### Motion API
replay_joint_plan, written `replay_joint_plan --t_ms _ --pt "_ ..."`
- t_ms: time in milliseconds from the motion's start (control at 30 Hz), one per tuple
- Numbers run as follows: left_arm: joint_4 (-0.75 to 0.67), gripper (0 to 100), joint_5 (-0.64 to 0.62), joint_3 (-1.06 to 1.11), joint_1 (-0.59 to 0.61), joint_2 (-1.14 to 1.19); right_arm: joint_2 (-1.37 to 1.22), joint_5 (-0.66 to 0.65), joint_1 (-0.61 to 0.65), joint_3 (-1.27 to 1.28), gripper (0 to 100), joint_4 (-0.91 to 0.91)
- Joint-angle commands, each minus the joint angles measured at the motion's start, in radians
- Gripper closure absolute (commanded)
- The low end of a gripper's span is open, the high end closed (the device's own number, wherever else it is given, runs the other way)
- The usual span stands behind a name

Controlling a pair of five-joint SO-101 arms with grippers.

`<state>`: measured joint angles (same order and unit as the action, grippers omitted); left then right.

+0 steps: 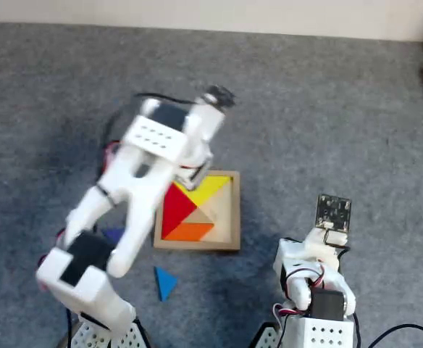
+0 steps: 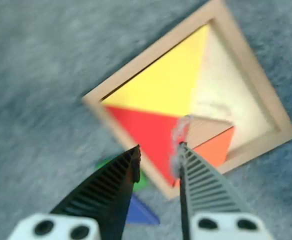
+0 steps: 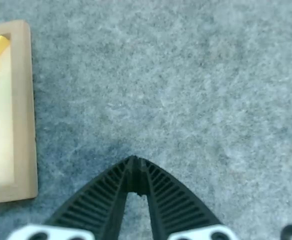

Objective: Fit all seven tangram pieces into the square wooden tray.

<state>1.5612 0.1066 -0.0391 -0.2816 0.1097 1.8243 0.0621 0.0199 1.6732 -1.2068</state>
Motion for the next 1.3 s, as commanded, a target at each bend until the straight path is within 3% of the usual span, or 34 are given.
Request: replay_joint_plan --t_ms 0,100,200,533,867,1267 --pt "0.074 79 0.008 -0.001 0.108 -0.091 0.013 0.002 -0.013 0.125 99.0 -0.007" --pt "0.092 71 0.008 0.015 0.196 -0.084 0.013 0.002 -0.013 0.125 99.0 -0.007" --pt "0.058 71 0.012 0.094 0.243 -0.073 0.013 0.002 -0.013 0.125 99.0 -0.007" --pt "-0.227 71 0.015 0.466 0.242 -0.074 0.013 0.002 -0.013 0.125 99.0 -0.007" --pt "-0.315 71 0.091 0.522 0.395 -0.07 0.013 0.002 -0.013 0.125 99.0 -0.007" --pt "-0.404 71 0.087 0.622 0.331 -0.07 0.013 0.002 -0.013 0.125 99.0 -0.007"
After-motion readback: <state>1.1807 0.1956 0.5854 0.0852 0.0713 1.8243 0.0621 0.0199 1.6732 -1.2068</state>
